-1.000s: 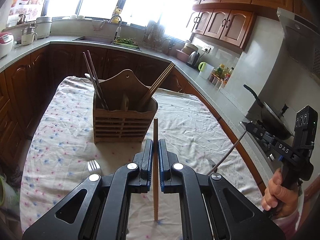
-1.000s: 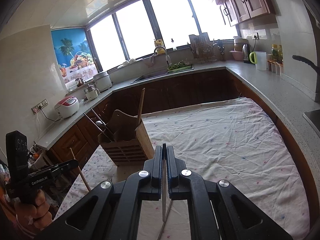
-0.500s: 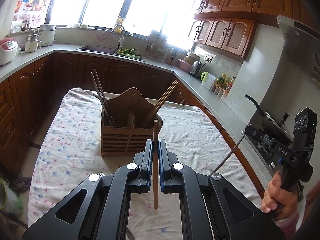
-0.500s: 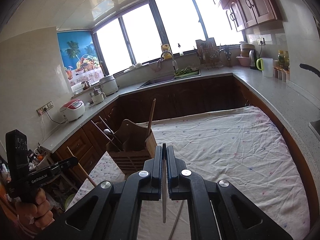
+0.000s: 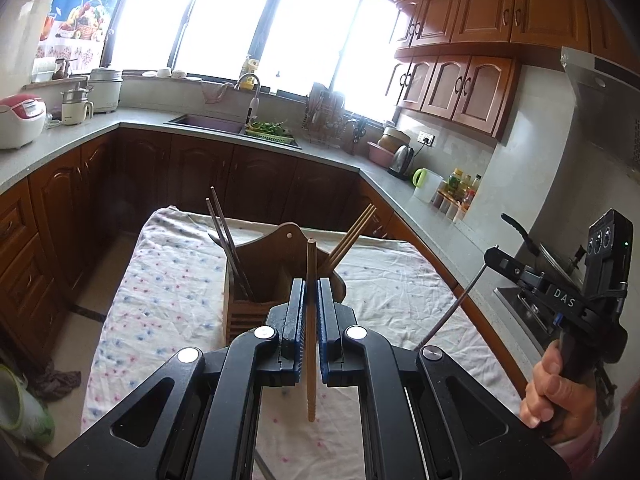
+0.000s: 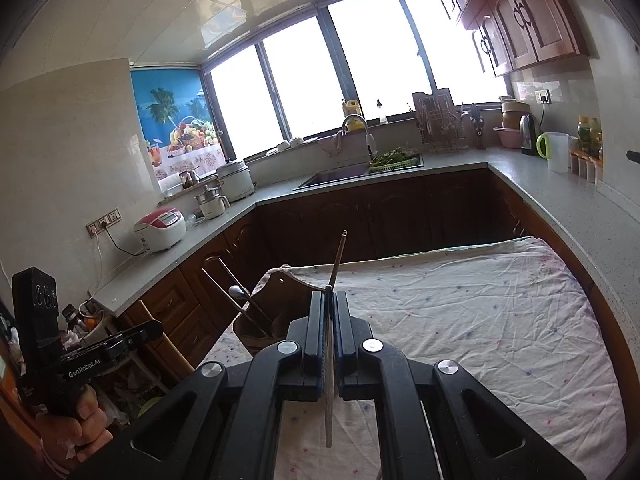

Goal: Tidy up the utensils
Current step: 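Lift both held chopsticks and carry them over the wooden holder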

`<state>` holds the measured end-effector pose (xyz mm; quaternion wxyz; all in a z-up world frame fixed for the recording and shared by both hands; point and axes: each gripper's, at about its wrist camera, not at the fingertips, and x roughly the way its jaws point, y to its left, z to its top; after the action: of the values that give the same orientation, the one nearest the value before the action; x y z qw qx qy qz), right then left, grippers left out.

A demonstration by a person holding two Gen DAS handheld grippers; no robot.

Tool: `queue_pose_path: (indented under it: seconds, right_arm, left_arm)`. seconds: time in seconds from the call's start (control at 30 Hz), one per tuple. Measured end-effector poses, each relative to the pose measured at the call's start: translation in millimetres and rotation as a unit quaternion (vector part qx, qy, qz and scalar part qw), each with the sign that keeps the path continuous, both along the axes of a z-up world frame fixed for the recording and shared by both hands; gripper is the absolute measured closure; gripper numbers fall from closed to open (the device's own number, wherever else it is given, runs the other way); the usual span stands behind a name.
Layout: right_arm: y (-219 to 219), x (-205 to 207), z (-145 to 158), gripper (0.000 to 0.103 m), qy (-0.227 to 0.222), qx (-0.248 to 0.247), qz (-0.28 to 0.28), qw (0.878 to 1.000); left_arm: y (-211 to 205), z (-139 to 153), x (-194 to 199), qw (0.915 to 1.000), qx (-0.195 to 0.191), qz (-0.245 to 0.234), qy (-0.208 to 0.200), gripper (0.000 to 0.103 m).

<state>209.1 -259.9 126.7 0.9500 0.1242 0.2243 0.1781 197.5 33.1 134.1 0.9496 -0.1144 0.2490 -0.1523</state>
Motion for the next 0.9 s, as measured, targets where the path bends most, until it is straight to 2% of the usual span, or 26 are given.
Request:
queue_pose_path:
  seconds: [0.27, 0.57, 0.7, 0.9]
  right_arm:
    - [10, 29, 22, 0.099, -0.026, 0.013, 0.001, 1.0]
    - [23, 72, 38, 0.099, -0.045, 0.029, -0.006, 0.999]
    - [31, 90, 35, 0.099, -0.044, 0.025, -0.013, 0.999]
    - [36, 106, 17, 0.099, -0.042, 0.018, -0.025, 0.999]
  left_arm:
    - [18, 36, 20, 0.9987, 0.0, 0.025, -0.044, 0.099]
    - [30, 67, 48, 0.9924, 0.019, 0.071, -0.099, 0.099]
    - [34, 61, 66, 0.9908, 0.022, 0.087, -0.102, 0.099]
    - [44, 32, 86, 0.9904, -0.006, 0.11, -0.083, 0.099]
